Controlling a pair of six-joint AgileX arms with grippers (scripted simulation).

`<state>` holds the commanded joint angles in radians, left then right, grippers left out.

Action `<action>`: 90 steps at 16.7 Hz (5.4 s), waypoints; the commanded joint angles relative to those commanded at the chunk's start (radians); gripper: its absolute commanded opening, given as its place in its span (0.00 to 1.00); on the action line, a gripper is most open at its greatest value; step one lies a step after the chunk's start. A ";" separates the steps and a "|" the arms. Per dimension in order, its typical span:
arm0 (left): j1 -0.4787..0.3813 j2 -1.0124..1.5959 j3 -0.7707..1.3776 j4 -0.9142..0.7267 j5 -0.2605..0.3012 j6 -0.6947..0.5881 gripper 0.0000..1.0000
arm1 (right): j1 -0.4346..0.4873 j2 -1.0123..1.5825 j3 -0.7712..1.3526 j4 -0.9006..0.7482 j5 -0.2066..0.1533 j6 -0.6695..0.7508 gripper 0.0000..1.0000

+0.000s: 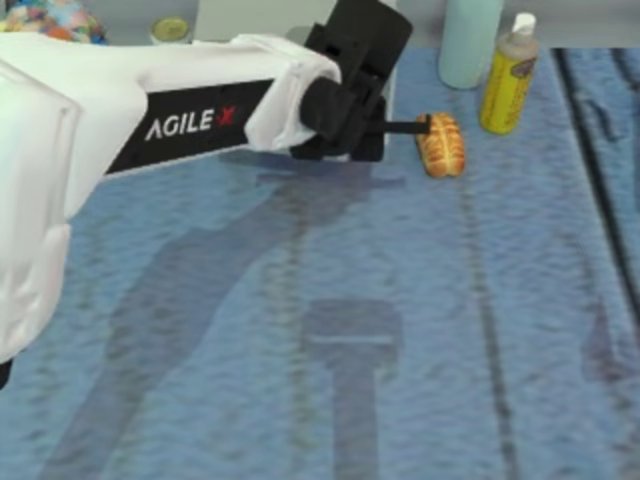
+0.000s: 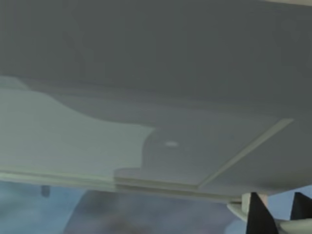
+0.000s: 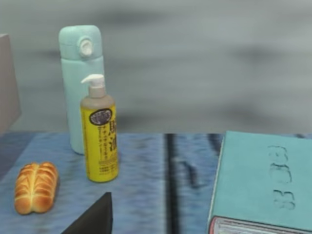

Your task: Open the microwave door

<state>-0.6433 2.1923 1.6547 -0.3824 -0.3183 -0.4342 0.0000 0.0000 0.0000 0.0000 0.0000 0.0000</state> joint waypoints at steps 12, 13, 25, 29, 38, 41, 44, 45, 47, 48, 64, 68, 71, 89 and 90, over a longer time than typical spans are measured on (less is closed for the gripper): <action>-0.006 -0.002 -0.010 0.004 0.011 0.005 0.00 | 0.000 0.000 0.000 0.000 0.000 0.000 1.00; -0.003 -0.009 -0.022 0.011 0.015 0.014 0.00 | 0.000 0.000 0.000 0.000 0.000 0.000 1.00; 0.008 -0.044 -0.075 0.046 0.040 0.054 0.00 | 0.000 0.000 0.000 0.000 0.000 0.000 1.00; 0.008 -0.044 -0.075 0.046 0.040 0.054 0.00 | 0.000 0.000 0.000 0.000 0.000 0.000 1.00; 0.008 -0.044 -0.075 0.046 0.040 0.054 0.00 | 0.000 0.000 0.000 0.000 0.000 0.000 1.00; 0.008 -0.044 -0.075 0.046 0.040 0.054 0.00 | 0.000 0.000 0.000 0.000 0.000 0.000 1.00; 0.001 -0.044 -0.073 0.048 0.048 0.052 0.00 | 0.000 0.000 0.000 0.000 0.000 0.000 1.00; 0.003 -0.048 -0.082 0.051 0.051 0.059 0.00 | 0.000 0.000 0.000 0.000 0.000 0.000 1.00; 0.008 -0.061 -0.101 0.063 0.060 0.074 0.00 | 0.000 0.000 0.000 0.000 0.000 0.000 1.00; 0.011 -0.069 -0.110 0.070 0.065 0.082 0.00 | 0.000 0.000 0.000 0.000 0.000 0.000 1.00; 0.017 -0.081 -0.135 0.082 0.076 0.102 0.00 | 0.000 0.000 0.000 0.000 0.000 0.000 1.00; 0.017 -0.081 -0.135 0.082 0.076 0.102 0.00 | 0.000 0.000 0.000 0.000 0.000 0.000 1.00; 0.017 -0.081 -0.135 0.082 0.076 0.102 0.00 | 0.000 0.000 0.000 0.000 0.000 0.000 1.00; 0.027 -0.118 -0.194 0.116 0.115 0.153 0.00 | 0.000 0.000 0.000 0.000 0.000 0.000 1.00; 0.027 -0.118 -0.194 0.116 0.115 0.153 0.00 | 0.000 0.000 0.000 0.000 0.000 0.000 1.00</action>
<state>-0.6162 2.0744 1.4604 -0.2668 -0.2029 -0.2816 0.0000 0.0000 0.0000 0.0000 0.0000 0.0000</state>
